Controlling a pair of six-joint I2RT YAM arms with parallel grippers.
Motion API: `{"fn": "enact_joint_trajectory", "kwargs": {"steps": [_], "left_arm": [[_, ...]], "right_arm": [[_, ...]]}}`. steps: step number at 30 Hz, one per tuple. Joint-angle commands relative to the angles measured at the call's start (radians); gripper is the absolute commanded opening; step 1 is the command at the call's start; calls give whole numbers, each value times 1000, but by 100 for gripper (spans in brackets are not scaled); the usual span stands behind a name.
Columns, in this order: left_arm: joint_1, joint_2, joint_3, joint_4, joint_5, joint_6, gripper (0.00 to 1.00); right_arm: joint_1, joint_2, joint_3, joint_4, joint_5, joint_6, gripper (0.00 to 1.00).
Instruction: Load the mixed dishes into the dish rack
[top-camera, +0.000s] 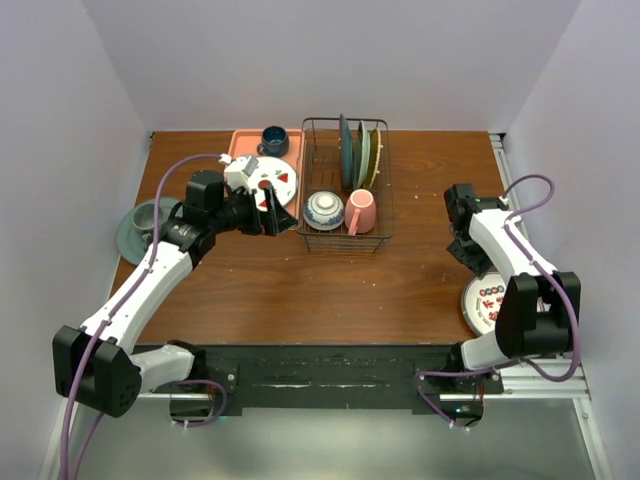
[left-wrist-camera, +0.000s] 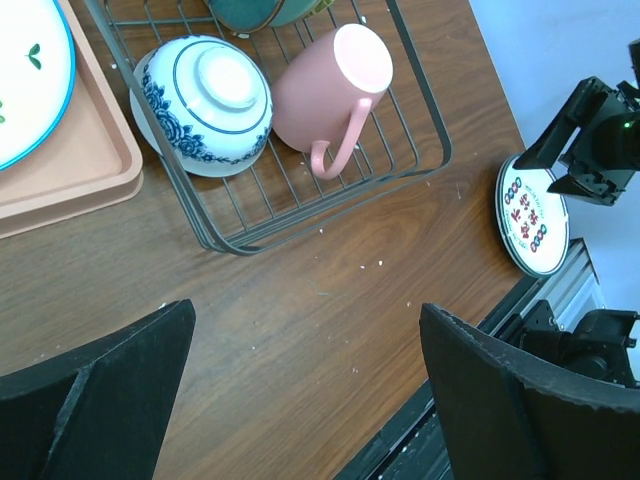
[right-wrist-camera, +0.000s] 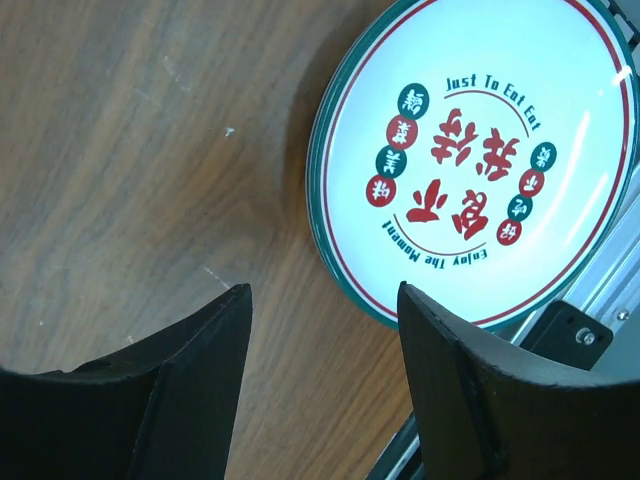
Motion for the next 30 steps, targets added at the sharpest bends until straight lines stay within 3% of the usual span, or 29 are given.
{"fn": "enact_joint_trajectory", "kwargs": {"steps": [1, 18, 30], "left_arm": [[-3, -44, -28, 26, -11, 30, 100], [-2, -21, -38, -67, -117, 157, 100], [-2, 42, 1, -119, -264, 137, 100]], "right_arm": [[-26, 12, 10, -19, 44, 56, 63], [-63, 275, 105, 13, 8, -146, 61], [-63, 391, 133, -7, 8, -212, 42]]}}
